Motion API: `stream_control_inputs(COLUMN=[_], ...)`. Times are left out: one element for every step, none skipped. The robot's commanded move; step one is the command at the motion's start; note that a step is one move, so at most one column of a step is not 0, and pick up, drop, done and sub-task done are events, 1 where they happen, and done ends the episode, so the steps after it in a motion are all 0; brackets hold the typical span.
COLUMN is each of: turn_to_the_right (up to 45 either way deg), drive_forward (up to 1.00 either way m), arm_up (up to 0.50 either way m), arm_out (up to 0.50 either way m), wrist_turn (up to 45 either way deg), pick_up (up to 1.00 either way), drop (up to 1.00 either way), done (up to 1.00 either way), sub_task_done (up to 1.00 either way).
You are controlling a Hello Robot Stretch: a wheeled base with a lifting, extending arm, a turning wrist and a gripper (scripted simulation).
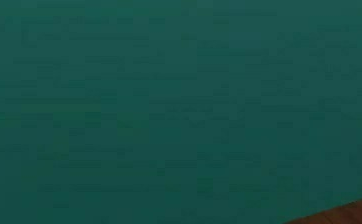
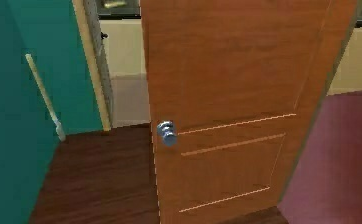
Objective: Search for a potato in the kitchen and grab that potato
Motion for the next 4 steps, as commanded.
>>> stream_control_inputs(turn_to_the_right=[45.0,12.0,0.0,15.0], drive_forward=[0.0,0.0,0.6,0.0], arm_up=[0.0,0.0,0.0,0.0], arm_out=[0.0,0.0,0.0,0.0], wrist_turn=[0.0,0.0,0.0,0.0], pick_up=[0.0,0.0,0.0,0.0], drop=[0.0,0.0,0.0,0.0], done=[0.0,0.0,0.0,0.0], sub_task_done=[0.0,0.0,0.0,0.0])
